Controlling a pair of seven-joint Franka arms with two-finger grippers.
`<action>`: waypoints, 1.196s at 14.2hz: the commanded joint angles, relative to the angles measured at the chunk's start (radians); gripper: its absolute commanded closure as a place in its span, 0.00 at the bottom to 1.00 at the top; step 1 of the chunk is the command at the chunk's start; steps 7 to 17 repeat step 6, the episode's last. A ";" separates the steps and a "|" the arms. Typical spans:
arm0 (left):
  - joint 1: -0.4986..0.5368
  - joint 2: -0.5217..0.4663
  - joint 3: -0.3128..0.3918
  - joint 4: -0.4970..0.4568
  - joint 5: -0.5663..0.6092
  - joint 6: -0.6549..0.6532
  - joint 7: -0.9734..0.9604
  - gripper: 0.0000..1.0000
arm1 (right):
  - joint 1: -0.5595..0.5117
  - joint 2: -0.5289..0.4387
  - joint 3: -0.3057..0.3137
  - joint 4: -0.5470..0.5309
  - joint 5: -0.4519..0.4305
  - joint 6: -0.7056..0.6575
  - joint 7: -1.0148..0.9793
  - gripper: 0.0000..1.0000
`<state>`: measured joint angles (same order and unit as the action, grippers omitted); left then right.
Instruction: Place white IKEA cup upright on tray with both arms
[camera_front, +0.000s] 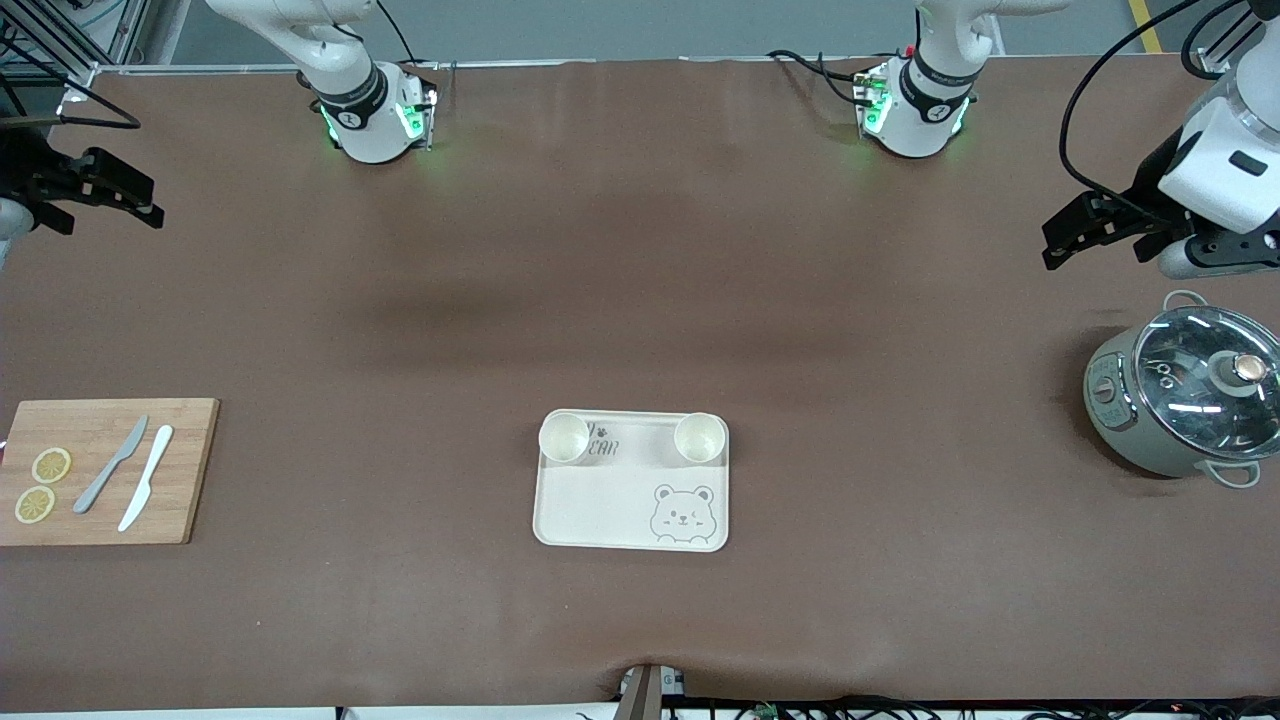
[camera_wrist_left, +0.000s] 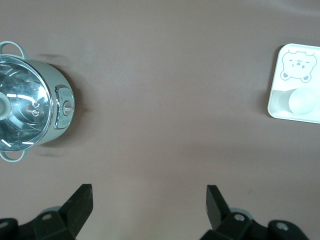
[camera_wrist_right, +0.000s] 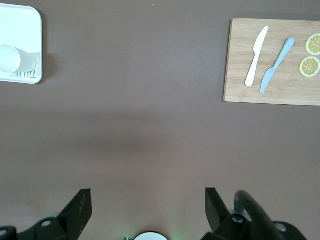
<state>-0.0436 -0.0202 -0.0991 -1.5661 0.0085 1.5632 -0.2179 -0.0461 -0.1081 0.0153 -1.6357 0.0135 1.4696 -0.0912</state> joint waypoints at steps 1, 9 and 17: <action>0.001 -0.007 -0.001 0.012 -0.001 -0.025 0.012 0.00 | -0.004 -0.007 -0.002 -0.001 0.005 -0.008 0.004 0.00; -0.001 -0.004 -0.001 0.012 -0.001 -0.029 0.012 0.00 | -0.006 -0.007 -0.002 -0.003 0.005 -0.009 0.002 0.00; -0.001 -0.004 -0.001 0.012 -0.001 -0.029 0.012 0.00 | -0.006 -0.007 -0.002 -0.003 0.005 -0.009 0.002 0.00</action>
